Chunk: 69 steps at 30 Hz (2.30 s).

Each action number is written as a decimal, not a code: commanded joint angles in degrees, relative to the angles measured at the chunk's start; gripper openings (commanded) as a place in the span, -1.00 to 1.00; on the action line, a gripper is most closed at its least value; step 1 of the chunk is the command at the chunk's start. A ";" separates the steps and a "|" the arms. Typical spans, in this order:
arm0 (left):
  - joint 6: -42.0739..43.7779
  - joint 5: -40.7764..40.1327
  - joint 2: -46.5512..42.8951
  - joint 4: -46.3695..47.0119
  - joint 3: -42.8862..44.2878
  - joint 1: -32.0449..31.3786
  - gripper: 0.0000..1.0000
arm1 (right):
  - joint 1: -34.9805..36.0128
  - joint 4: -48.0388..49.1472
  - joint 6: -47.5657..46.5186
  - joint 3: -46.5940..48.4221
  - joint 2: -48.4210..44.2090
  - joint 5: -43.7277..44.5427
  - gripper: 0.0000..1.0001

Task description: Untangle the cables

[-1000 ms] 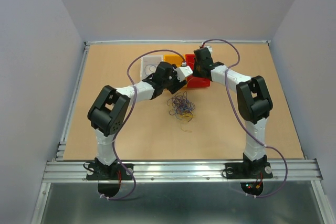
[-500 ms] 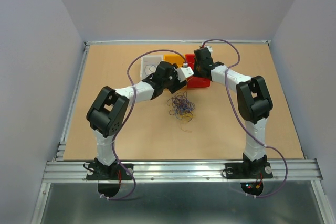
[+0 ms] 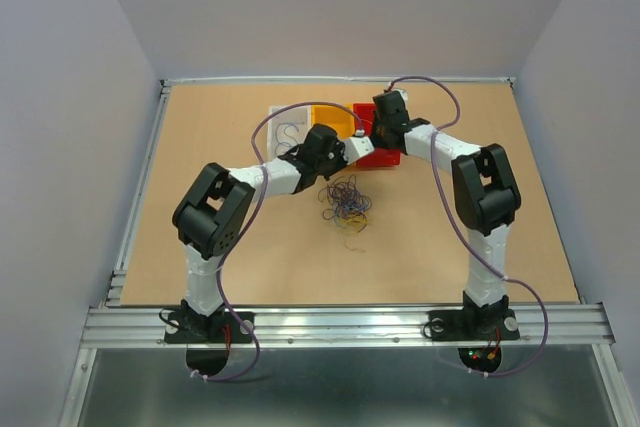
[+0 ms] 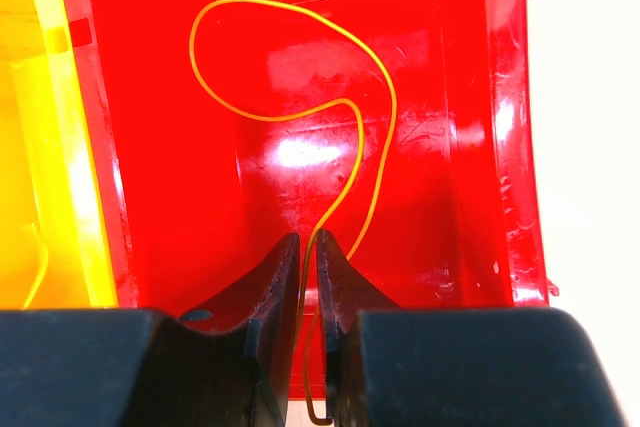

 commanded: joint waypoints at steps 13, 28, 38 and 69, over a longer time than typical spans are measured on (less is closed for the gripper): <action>-9.44 7.44 -1.56 -11.09 19.18 -0.34 -1.00 | -0.29 2.12 0.97 -0.51 0.51 -2.14 -0.65; -29.74 23.80 9.95 -16.19 38.45 1.68 -1.00 | -2.48 3.96 4.83 -5.34 -4.67 -0.57 -0.56; -35.19 21.60 10.13 -3.38 29.85 3.00 -1.00 | -2.83 6.25 5.45 -11.15 -14.07 3.74 -0.47; -38.71 9.04 5.57 1.56 25.45 1.77 0.21 | -2.92 12.66 6.15 -20.03 -24.19 9.02 -0.44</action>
